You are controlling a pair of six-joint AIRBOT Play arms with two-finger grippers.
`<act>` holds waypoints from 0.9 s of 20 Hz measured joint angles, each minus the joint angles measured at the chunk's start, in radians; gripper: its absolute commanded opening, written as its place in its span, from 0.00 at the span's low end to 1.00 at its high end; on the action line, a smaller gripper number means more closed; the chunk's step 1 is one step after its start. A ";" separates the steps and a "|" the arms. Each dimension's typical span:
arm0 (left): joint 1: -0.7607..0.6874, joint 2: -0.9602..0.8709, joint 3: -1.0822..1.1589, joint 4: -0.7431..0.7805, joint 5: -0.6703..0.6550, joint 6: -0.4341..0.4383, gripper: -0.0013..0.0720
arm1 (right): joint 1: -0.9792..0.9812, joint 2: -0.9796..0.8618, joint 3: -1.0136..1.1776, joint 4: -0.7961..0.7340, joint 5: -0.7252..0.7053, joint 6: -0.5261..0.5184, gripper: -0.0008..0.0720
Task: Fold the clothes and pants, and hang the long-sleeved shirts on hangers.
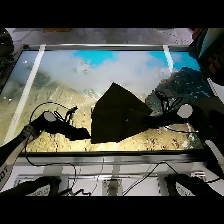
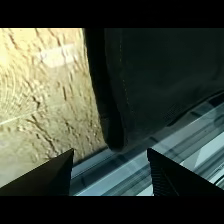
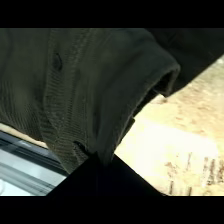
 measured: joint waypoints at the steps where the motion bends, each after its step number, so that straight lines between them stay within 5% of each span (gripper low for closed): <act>1: -0.017 0.000 -0.013 -0.004 0.012 0.000 0.75 | 0.000 0.000 0.000 -0.006 -0.001 0.005 0.06; 11: -0.163 -0.010 -0.078 -0.166 0.212 -0.003 0.73 | 0.000 0.000 0.000 0.006 -0.018 0.018 0.06; 16: -0.178 -0.013 -0.081 -0.229 0.262 -0.002 0.07 | 0.000 0.000 0.000 0.026 -0.019 0.019 0.06; 18: -0.179 -0.012 -0.081 -0.240 0.270 0.003 0.04 | 0.000 0.000 0.000 0.029 -0.021 0.019 0.06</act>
